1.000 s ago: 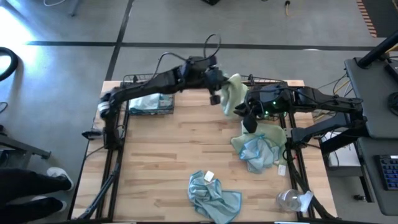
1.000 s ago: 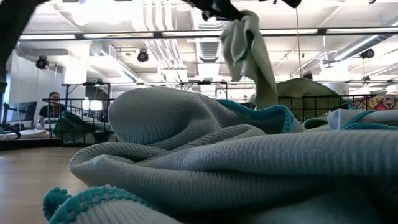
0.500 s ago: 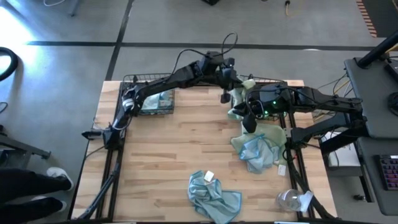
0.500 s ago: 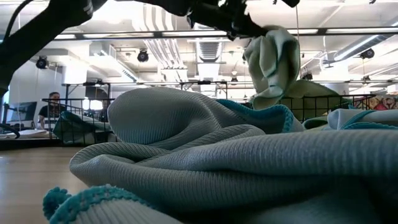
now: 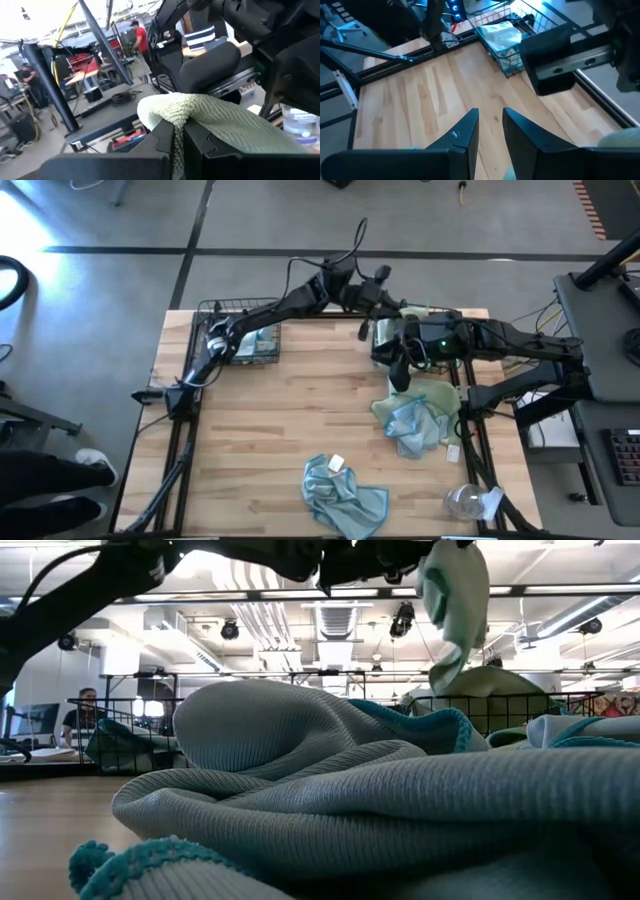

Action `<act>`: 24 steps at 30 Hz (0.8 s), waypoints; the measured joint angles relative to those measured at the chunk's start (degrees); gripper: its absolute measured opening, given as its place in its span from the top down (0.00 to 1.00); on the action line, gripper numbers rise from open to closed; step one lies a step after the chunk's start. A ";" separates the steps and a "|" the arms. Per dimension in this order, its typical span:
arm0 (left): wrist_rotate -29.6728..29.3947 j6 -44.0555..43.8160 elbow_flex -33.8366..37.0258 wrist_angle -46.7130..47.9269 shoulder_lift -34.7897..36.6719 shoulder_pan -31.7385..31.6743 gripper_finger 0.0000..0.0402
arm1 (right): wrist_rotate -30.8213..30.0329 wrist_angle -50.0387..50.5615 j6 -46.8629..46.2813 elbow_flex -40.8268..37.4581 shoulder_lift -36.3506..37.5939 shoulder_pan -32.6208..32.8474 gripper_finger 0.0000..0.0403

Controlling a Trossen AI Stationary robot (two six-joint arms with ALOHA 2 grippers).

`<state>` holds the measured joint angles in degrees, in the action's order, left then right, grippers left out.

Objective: Sort microfiber towel by color & place in baskets
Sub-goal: Put the green microfiber towel into the right wire basket

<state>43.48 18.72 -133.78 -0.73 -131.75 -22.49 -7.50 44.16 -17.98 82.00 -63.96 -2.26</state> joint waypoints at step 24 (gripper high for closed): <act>-8.49 -25.47 -1.15 2.75 -8.74 -4.22 0.99 | 0.23 -1.43 -2.43 -0.04 -6.37 0.00 0.80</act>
<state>34.99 -6.75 -134.92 2.02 -140.49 -26.71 -7.27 42.72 -20.40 81.95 -70.33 -2.26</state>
